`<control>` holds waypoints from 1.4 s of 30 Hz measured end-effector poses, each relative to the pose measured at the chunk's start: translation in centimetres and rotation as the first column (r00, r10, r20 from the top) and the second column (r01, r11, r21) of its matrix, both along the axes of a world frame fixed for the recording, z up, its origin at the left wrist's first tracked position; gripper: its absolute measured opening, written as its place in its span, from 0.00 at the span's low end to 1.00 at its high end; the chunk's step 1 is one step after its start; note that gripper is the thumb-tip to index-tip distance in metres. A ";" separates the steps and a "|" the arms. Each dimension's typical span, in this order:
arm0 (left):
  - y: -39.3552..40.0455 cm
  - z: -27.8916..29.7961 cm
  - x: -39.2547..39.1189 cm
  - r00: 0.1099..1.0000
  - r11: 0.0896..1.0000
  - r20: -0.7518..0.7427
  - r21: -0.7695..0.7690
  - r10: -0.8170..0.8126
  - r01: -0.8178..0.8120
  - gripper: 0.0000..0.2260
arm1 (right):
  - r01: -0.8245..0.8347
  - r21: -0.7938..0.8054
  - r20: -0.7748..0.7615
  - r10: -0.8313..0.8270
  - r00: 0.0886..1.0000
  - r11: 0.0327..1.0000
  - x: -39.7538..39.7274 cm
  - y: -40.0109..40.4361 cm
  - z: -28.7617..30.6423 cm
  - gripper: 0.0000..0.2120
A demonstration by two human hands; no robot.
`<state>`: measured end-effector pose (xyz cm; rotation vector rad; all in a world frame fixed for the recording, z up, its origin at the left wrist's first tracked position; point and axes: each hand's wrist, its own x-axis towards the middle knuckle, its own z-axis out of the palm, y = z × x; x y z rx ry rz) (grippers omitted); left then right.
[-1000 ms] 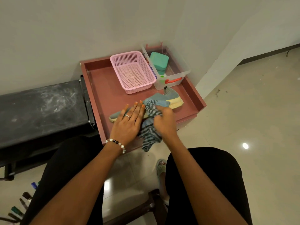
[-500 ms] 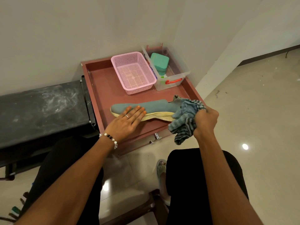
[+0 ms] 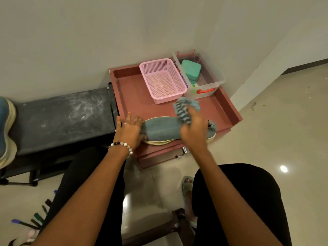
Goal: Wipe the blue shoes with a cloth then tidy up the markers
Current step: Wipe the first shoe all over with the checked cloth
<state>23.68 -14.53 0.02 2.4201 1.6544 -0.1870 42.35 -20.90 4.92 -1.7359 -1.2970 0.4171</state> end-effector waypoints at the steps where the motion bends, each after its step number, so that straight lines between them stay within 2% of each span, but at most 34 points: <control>1: -0.4 -0.4 0.1 1.000 0.999 -0.023 -0.037 -0.011 0.010 0.36 | -0.126 -0.054 0.146 0.132 0.980 0.991 -1.4 0.4 -1.1 0.24; 2: -0.8 -1.0 0.1 0.999 0.998 -0.032 -0.055 -0.013 0.012 0.38 | -0.245 -0.174 0.291 0.287 0.913 0.954 -2.8 0.6 -2.3 0.27; 3: -1.2 -1.4 0.1 0.999 0.999 -0.038 -0.054 -0.006 0.004 0.38 | -0.323 -0.325 0.394 0.438 0.808 0.889 -4.2 0.5 -3.2 0.30; 5: -1.6 -1.9 -0.2 0.998 1.000 -0.067 -0.018 0.000 -0.001 0.35 | -0.367 -0.561 0.476 0.652 0.590 0.742 -5.7 -0.1 -4.9 0.34; 7: -1.6 -2.0 -0.5 0.994 1.000 -0.108 0.005 -0.021 0.022 0.33 | -0.374 -0.635 0.516 0.731 0.447 0.676 -5.1 -0.5 -5.5 0.33; 9: -1.3 -1.9 -0.7 0.997 1.000 -0.077 -0.014 -0.015 0.014 0.34 | -0.335 -0.662 0.552 0.738 0.388 0.671 -3.2 -0.2 -5.0 0.29; 11: -1.2 -1.6 -0.7 0.999 0.999 -0.033 -0.037 0.000 -0.001 0.34 | -0.212 -0.676 0.598 0.694 0.402 0.706 -1.3 0.4 -4.4 0.25; 13: -1.3 -1.2 -0.6 1.000 0.999 -0.028 -0.031 0.008 -0.009 0.33 | -0.030 -0.655 0.664 0.595 0.452 0.755 -0.5 0.8 -4.3 0.21; 16: -1.3 -1.2 -0.2 1.000 1.000 -0.029 -0.013 -0.004 0.004 0.34 | 0.174 -0.616 0.655 0.377 0.654 0.769 -2.0 1.6 -3.7 0.15; 18: -1.4 -1.3 0.0 0.998 1.000 -0.048 0.007 -0.030 0.030 0.34 | 0.108 -0.574 0.574 0.304 0.760 0.812 -4.2 2.5 -3.4 0.13; 20: -1.6 -1.4 0.0 0.998 0.999 -0.048 0.012 -0.031 0.031 0.30 | -0.129 -0.530 0.417 0.390 0.821 0.838 -6.8 2.8 -3.6 0.17; 21: -1.7 -1.5 -0.1 0.999 1.000 -0.032 0.004 -0.009 0.009 0.27 | -0.261 -0.537 0.325 0.482 0.814 0.802 -7.7 2.6 -4.0 0.20; 23: -2.0 -1.6 -0.2 0.999 1.000 -0.038 -0.021 0.023 -0.024 0.23 | -0.416 -0.579 0.278 0.649 0.708 0.701 -7.5 2.3 -5.0 0.26; 25: -2.0 -1.9 -0.2 0.998 1.000 -0.053 -0.012 0.016 -0.017 0.26 | -0.450 -0.626 0.359 0.748 0.558 0.636 -4.9 2.3 -5.9 0.27; 27: -1.9 -2.0 -0.1 0.999 1.000 -0.032 -0.009 0.025 -0.025 0.32 | -0.443 -0.637 0.464 0.773 0.433 0.631 -2.3 2.5 -6.3 0.24; 29: -1.9 -1.9 0.0 0.999 0.999 -0.017 -0.015 0.036 -0.036 0.33 | -0.321 -0.653 0.585 0.726 0.362 0.686 -0.2 3.3 -5.9 0.20; 31: -1.8 -1.8 0.0 0.999 0.999 -0.010 -0.016 0.042 -0.042 0.33 | -0.102 -0.667 0.672 0.656 0.344 0.738 0.7 3.9 -5.2 0.17; 33: -1.7 -1.8 0.2 0.999 0.999 0.000 -0.017 0.051 -0.051 0.33 | 0.066 -0.687 0.683 0.612 0.397 0.724 -0.1 4.3 -4.8 0.16; 34: -1.6 -1.8 0.3 0.999 0.998 0.001 -0.019 0.054 -0.054 0.33 | 0.094 -0.702 0.665 0.603 0.441 0.706 -1.2 4.4 -4.7 0.16; 36: -1.7 -1.8 0.4 0.999 0.999 -0.002 -0.007 0.045 -0.045 0.32 | 0.001 -0.718 0.604 0.623 0.498 0.696 -4.2 4.2 -4.9 0.17; 38: -1.9 -1.9 0.4 0.999 1.000 -0.038 0.015 0.016 -0.016 0.29 | -0.242 -0.704 0.480 0.698 0.531 0.668 -6.2 3.2 -5.2 0.20; 39: -2.0 -2.0 0.4 0.998 1.000 -0.063 0.022 0.004 -0.003 0.29 | -0.364 -0.677 0.391 0.731 0.560 0.640 -6.2 2.7 -5.2 0.23; 40: -2.0 -2.0 0.5 0.996 1.000 -0.085 0.030 -0.004 0.006 0.29 | -0.452 -0.634 0.276 0.730 0.625 0.627 -5.3 2.4 -5.1 0.25; 42: -2.1 -2.1 0.7 0.994 0.999 -0.104 0.044 -0.014 0.019 0.29 | -0.521 -0.578 0.022 0.650 0.760 0.628 -2.2 2.2 -4.4 0.28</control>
